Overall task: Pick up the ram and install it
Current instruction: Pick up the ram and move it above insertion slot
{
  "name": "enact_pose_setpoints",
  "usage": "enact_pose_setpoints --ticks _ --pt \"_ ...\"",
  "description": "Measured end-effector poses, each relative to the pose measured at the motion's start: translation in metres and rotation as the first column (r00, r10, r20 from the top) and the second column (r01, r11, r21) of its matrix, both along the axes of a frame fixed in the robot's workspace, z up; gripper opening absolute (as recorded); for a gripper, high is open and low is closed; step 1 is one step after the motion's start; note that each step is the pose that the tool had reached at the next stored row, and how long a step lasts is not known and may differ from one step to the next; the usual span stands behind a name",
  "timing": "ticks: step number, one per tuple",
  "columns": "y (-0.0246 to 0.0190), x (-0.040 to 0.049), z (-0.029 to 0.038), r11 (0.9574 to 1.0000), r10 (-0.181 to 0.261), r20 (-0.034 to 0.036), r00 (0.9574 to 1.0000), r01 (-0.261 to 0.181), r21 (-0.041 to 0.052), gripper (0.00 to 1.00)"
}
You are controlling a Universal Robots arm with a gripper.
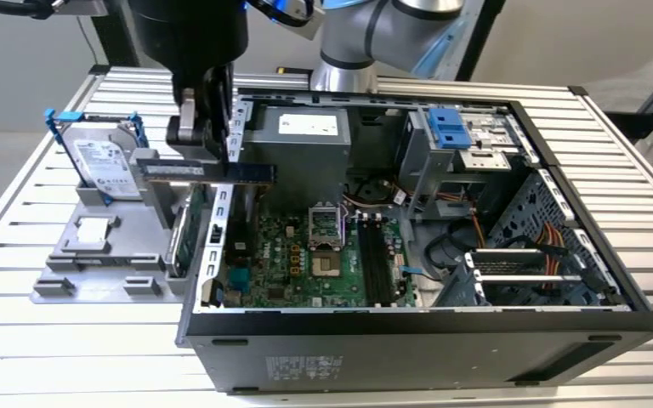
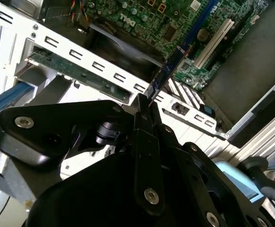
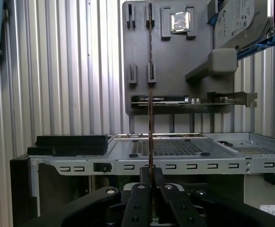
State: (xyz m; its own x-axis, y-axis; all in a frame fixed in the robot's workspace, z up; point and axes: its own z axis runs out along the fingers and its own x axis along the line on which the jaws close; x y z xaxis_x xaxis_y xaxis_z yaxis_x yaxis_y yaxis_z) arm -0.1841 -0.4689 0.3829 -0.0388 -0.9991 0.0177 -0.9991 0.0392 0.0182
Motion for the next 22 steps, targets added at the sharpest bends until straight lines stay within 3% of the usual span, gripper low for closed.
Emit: enact_pose_setpoints --ticks 22 --pt "0.0056 0.0212 0.0 1.0 0.0 0.0 1.0 0.0 0.0 0.0"
